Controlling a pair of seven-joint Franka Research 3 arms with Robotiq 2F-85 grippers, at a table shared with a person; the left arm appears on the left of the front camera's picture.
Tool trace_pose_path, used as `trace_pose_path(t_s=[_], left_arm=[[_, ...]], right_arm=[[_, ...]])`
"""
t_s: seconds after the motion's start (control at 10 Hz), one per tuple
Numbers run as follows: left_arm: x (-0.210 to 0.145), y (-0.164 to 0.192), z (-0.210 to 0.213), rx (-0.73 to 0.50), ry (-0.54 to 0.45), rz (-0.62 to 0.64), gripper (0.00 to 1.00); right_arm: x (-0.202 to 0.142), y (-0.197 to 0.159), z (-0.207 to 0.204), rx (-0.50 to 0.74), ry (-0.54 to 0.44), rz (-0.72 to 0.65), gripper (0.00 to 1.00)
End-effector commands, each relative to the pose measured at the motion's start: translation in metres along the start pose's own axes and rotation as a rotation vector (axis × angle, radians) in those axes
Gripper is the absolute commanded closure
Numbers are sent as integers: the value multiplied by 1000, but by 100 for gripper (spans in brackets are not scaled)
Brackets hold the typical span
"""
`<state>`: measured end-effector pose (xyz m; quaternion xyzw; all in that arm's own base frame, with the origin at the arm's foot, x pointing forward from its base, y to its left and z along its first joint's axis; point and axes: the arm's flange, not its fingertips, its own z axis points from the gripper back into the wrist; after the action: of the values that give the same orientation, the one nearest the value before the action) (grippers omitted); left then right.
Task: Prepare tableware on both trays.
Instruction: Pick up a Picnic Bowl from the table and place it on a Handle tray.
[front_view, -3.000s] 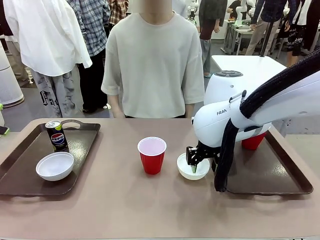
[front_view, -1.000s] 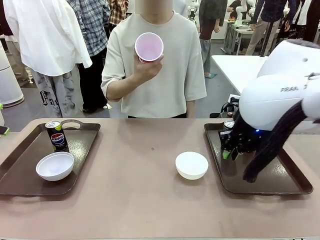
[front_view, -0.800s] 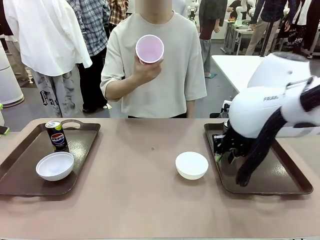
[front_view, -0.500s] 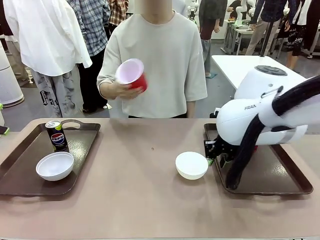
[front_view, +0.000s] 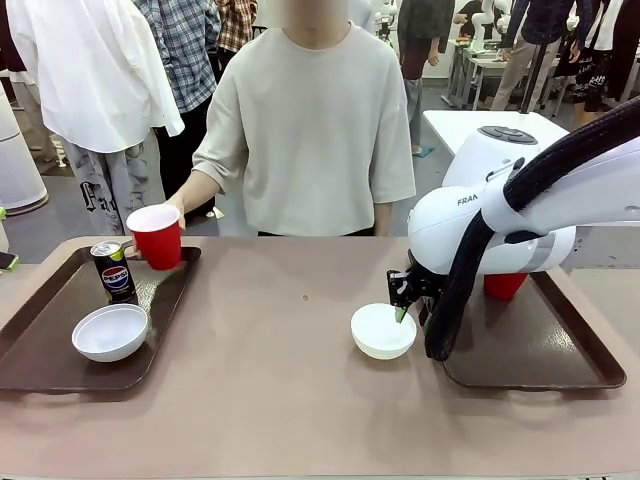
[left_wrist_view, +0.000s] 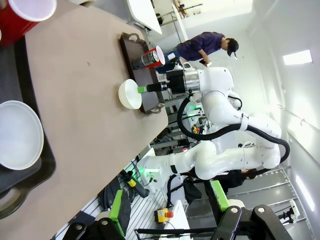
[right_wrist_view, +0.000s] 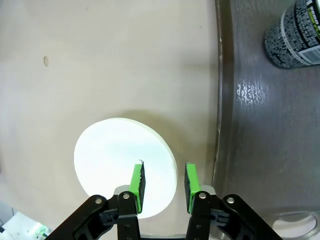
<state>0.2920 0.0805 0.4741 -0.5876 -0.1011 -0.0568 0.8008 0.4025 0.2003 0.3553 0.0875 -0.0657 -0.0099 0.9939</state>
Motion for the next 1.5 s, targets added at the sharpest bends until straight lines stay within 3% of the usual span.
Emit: trace_pose_path(t_s=[0.0, 0.2, 0.7, 1.0, 1.2, 1.4], left_arm=[[1, 0, 1, -21, -11, -21, 17], [1, 0, 1, -21, -11, -21, 17], [1, 0, 1, -21, -11, -21, 17], [1, 0, 1, -21, -11, -21, 17], [1, 0, 1, -21, -11, -21, 17], [1, 0, 1, -21, -11, -21, 17]], right_arm=[[6, 6, -10, -34, 10, -15, 57], [7, 5, -12, -37, 26, 4, 100], [3, 6, -12, -49, 23, 9, 100], [-24, -9, 49, -77, 28, 67, 100], [-33, -19, 84, -100, 0, 29, 100], [-32, -49, 95, -141, 48, 58, 100]])
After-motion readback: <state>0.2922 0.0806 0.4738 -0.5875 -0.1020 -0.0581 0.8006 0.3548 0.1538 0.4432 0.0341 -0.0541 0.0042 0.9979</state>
